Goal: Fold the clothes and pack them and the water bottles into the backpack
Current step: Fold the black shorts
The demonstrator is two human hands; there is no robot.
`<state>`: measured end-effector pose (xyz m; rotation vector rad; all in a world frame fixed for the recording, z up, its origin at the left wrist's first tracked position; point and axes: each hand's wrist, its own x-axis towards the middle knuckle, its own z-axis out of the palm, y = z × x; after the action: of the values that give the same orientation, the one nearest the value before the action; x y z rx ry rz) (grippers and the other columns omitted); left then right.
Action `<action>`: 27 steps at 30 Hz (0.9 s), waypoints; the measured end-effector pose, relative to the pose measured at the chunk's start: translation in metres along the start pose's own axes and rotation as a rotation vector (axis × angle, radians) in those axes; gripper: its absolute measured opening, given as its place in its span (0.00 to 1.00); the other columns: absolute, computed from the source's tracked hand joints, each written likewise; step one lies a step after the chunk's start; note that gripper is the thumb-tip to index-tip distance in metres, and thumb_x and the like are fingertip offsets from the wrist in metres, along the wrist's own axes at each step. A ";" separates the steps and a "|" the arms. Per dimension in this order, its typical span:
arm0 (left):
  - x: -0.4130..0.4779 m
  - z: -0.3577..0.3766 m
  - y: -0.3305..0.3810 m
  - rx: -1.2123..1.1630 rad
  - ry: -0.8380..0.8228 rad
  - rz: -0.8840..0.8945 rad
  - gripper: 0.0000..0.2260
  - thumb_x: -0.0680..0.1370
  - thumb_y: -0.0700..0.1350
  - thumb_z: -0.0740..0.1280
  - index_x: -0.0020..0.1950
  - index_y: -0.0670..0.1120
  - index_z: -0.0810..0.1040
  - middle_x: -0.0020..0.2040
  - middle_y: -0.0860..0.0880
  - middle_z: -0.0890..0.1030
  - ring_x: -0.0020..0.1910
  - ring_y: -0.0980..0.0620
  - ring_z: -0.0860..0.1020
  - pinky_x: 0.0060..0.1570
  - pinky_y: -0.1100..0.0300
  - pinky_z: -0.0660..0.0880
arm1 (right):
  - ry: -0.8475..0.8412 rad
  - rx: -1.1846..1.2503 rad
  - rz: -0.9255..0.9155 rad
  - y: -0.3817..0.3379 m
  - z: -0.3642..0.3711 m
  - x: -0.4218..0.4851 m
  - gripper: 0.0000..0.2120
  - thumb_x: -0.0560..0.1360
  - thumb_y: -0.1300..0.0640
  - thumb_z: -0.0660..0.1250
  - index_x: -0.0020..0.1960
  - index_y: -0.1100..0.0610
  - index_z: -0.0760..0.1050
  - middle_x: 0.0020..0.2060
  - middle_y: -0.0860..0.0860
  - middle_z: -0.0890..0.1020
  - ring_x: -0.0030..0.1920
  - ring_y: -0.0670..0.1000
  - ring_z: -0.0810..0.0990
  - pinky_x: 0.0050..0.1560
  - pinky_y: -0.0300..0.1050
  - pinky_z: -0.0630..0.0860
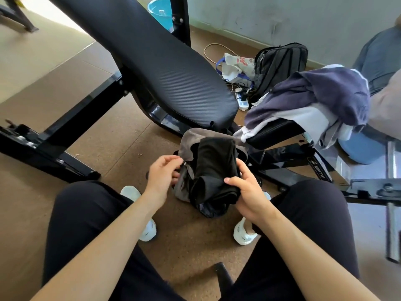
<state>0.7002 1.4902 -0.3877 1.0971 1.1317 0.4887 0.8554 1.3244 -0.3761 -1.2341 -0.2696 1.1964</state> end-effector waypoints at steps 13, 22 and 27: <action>-0.025 0.021 -0.021 0.279 -0.416 0.112 0.33 0.65 0.44 0.84 0.68 0.51 0.77 0.61 0.53 0.83 0.61 0.56 0.81 0.62 0.56 0.78 | -0.018 -0.182 -0.049 0.010 0.010 -0.011 0.36 0.72 0.71 0.68 0.72 0.45 0.63 0.66 0.55 0.78 0.64 0.51 0.80 0.58 0.44 0.81; -0.010 0.002 -0.016 0.782 -0.579 0.365 0.32 0.62 0.52 0.82 0.64 0.54 0.78 0.57 0.56 0.82 0.59 0.57 0.79 0.61 0.52 0.77 | -0.223 -1.622 -0.618 -0.027 0.010 0.013 0.52 0.63 0.31 0.75 0.80 0.40 0.55 0.79 0.41 0.60 0.80 0.50 0.53 0.78 0.62 0.53; -0.007 -0.004 -0.019 0.973 -0.647 0.463 0.21 0.63 0.50 0.81 0.54 0.57 0.79 0.49 0.58 0.82 0.50 0.57 0.80 0.52 0.51 0.78 | -0.531 -1.849 -0.244 -0.017 0.012 0.031 0.41 0.64 0.39 0.79 0.72 0.43 0.66 0.59 0.45 0.81 0.62 0.52 0.78 0.63 0.53 0.74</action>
<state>0.6904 1.4785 -0.4016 2.1905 0.4873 -0.1352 0.8688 1.3581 -0.3705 -2.1922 -2.1899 0.8345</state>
